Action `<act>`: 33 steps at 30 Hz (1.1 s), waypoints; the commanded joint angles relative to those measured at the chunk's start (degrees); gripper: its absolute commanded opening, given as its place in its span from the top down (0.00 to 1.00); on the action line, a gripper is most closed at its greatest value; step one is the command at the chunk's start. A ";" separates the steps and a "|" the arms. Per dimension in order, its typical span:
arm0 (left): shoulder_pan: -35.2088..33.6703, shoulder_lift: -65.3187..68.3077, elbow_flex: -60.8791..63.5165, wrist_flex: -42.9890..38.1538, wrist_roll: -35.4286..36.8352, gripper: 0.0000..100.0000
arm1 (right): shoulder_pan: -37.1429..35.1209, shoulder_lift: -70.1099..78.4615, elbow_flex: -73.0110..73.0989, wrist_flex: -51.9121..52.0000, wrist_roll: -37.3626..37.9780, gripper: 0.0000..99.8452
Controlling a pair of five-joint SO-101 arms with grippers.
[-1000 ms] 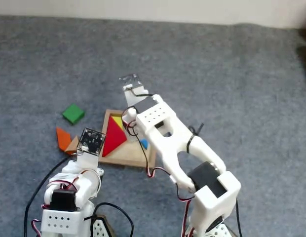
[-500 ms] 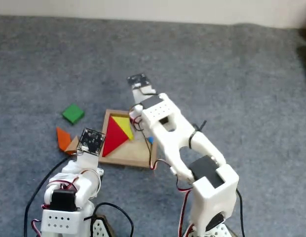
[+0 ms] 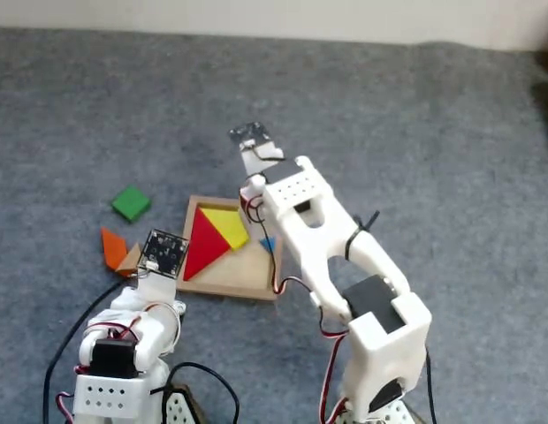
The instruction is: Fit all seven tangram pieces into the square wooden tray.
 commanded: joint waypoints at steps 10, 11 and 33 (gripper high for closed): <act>-0.84 -2.42 1.19 0.18 0.44 0.99 | -0.22 -32.40 10.77 5.67 0.62 0.99; -0.84 -2.42 1.19 0.18 0.44 0.99 | -0.13 -35.38 12.79 5.67 0.62 0.99; -0.84 -2.42 1.19 0.18 0.44 0.99 | 26.15 -81.63 53.14 5.67 0.70 0.99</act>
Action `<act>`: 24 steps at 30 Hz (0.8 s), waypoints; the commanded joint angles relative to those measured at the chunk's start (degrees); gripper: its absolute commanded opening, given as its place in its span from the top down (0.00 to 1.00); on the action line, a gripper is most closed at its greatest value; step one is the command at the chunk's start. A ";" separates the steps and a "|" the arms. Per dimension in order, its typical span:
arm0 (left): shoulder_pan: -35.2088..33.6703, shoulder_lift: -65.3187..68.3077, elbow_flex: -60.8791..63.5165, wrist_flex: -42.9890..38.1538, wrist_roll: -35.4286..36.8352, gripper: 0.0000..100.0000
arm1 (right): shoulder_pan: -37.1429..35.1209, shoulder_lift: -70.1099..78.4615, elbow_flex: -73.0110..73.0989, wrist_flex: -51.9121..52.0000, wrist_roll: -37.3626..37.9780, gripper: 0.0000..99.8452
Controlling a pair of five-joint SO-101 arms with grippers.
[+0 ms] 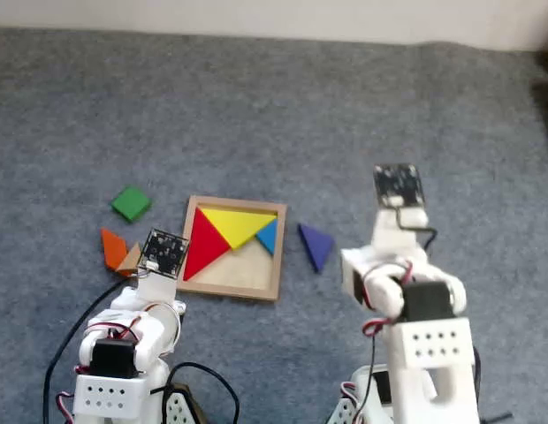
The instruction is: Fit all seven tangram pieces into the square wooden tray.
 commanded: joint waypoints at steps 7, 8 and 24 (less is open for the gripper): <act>-0.84 -2.42 1.19 0.18 0.44 0.99 | 5.85 -14.20 13.05 -0.22 0.62 0.99; -0.84 -2.42 1.19 0.18 0.44 0.99 | 5.85 -15.43 14.81 -0.22 0.62 0.99; -0.57 -2.42 1.19 0.18 0.62 0.99 | 8.84 -44.53 40.48 0.40 0.53 0.99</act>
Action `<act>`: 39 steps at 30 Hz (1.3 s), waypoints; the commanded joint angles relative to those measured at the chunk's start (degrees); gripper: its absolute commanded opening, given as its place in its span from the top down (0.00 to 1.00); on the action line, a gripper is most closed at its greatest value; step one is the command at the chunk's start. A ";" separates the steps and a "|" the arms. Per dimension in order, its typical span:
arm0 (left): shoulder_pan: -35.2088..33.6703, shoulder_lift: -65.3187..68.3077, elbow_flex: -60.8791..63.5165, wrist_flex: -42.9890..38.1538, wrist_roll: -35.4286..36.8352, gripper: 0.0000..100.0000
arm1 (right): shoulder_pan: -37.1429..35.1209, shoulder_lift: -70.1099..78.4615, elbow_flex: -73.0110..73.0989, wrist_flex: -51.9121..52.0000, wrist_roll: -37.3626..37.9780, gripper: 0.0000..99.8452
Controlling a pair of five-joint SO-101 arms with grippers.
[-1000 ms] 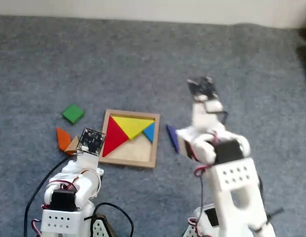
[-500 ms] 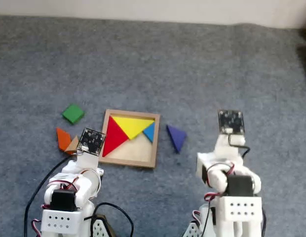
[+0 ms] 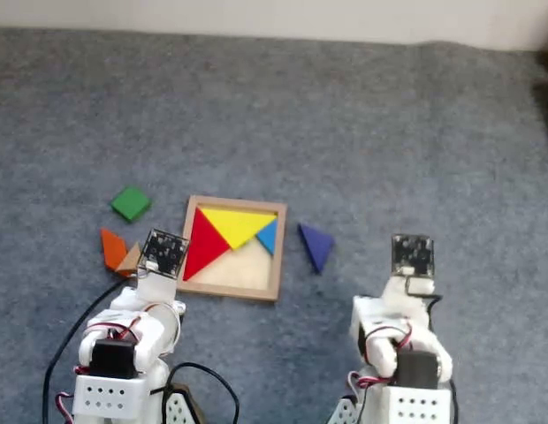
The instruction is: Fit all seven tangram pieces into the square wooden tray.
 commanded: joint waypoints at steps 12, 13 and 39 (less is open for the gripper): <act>-11.38 -2.42 -16.13 -2.55 0.35 0.99 | 2.07 -2.07 9.01 -6.64 0.09 0.99; -12.09 -2.42 -18.68 -3.25 0.26 0.99 | 2.07 -2.07 10.07 -6.55 0.09 0.99; -22.02 52.70 -56.48 0.44 -21.36 0.72 | 2.24 -2.07 10.68 -6.55 0.35 0.99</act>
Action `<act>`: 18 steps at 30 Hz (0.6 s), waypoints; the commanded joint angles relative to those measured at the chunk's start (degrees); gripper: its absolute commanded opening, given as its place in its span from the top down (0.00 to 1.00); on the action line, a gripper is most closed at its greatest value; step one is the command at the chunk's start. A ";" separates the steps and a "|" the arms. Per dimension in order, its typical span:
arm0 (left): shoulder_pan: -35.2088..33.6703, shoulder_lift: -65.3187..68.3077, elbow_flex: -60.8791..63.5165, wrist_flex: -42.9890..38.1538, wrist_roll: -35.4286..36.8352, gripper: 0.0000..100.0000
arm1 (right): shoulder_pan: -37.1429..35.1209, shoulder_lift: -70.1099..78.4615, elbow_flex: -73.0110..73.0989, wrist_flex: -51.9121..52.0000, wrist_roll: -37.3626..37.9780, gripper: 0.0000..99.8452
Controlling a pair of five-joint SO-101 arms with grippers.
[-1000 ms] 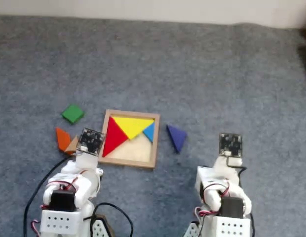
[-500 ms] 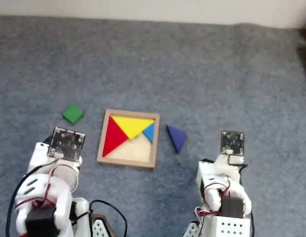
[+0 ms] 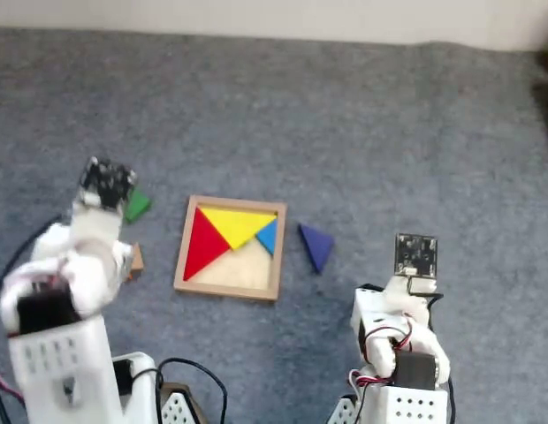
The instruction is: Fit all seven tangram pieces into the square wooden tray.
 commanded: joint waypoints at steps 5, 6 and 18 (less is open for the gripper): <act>-3.21 29.32 -14.99 -4.57 -8.44 0.72 | 0.75 -1.01 8.57 -1.19 0.35 0.99; -3.03 32.66 -16.66 -4.92 -9.85 0.72 | 0.75 -1.01 8.57 -1.19 0.35 0.99; -2.86 67.56 -42.42 -6.86 -15.74 0.72 | 0.75 -1.01 8.57 -1.19 0.35 0.99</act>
